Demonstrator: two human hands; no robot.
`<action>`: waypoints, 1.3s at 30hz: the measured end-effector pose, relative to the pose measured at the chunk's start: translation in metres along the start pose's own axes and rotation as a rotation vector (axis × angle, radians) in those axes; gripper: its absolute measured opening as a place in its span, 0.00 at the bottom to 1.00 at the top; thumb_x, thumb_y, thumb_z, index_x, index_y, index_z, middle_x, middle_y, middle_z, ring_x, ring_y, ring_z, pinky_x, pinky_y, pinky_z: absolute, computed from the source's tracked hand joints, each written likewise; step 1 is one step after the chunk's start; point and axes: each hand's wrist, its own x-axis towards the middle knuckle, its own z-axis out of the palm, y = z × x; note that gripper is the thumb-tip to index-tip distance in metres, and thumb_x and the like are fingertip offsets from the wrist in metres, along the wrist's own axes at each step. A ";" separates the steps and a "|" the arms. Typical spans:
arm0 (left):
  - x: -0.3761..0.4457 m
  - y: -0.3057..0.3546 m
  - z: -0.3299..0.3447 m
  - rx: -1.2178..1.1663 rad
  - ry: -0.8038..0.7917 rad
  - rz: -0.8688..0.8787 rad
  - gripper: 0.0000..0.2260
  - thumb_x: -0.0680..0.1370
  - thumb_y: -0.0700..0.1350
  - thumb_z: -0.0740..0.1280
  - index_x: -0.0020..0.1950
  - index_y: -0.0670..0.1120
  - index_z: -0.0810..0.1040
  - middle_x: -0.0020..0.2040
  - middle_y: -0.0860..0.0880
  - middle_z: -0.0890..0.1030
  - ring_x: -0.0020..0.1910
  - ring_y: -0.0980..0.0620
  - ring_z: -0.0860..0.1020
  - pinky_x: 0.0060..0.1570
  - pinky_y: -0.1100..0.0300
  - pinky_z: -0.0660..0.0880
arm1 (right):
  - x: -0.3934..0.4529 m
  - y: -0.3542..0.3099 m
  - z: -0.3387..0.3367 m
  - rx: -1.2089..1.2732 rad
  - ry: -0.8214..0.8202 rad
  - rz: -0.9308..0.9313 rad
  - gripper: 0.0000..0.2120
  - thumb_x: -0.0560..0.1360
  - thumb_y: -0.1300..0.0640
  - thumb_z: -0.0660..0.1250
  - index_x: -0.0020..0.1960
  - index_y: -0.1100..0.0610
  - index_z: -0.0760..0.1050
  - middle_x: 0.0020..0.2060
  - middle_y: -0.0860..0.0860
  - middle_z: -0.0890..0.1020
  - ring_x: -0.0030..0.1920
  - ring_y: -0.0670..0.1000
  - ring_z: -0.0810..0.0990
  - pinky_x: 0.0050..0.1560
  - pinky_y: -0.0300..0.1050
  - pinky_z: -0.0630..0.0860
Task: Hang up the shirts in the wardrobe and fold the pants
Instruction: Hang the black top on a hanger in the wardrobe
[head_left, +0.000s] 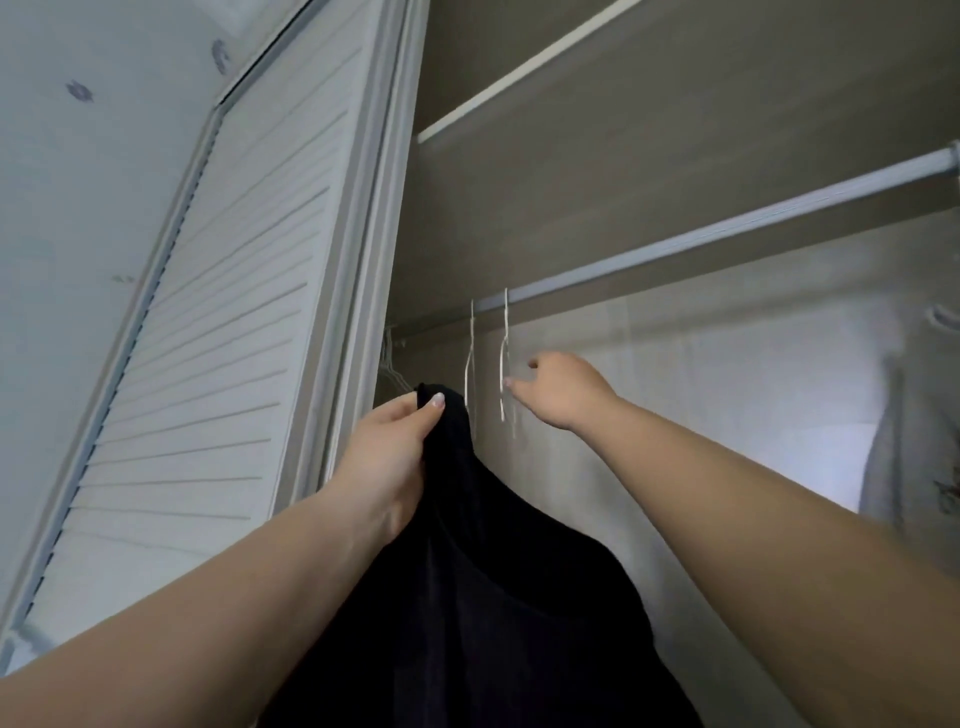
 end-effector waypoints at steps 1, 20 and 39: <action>0.007 -0.004 0.000 0.015 0.009 0.014 0.09 0.79 0.42 0.65 0.43 0.42 0.81 0.40 0.42 0.81 0.39 0.46 0.80 0.39 0.54 0.79 | 0.012 -0.003 0.010 0.091 0.022 0.016 0.25 0.77 0.43 0.61 0.64 0.61 0.72 0.61 0.59 0.77 0.60 0.61 0.75 0.55 0.47 0.72; 0.053 -0.037 -0.020 0.098 -0.087 0.086 0.09 0.79 0.38 0.63 0.41 0.43 0.81 0.31 0.46 0.80 0.28 0.51 0.79 0.28 0.60 0.76 | 0.068 -0.019 0.097 0.523 0.404 0.037 0.15 0.82 0.49 0.50 0.52 0.58 0.70 0.49 0.59 0.80 0.50 0.62 0.77 0.45 0.50 0.70; -0.002 -0.069 -0.013 0.185 -0.310 -0.172 0.06 0.77 0.46 0.68 0.43 0.43 0.77 0.35 0.45 0.75 0.33 0.50 0.75 0.37 0.60 0.73 | -0.144 0.045 0.000 0.239 0.247 0.000 0.13 0.80 0.46 0.51 0.49 0.49 0.72 0.33 0.46 0.79 0.38 0.45 0.78 0.42 0.48 0.74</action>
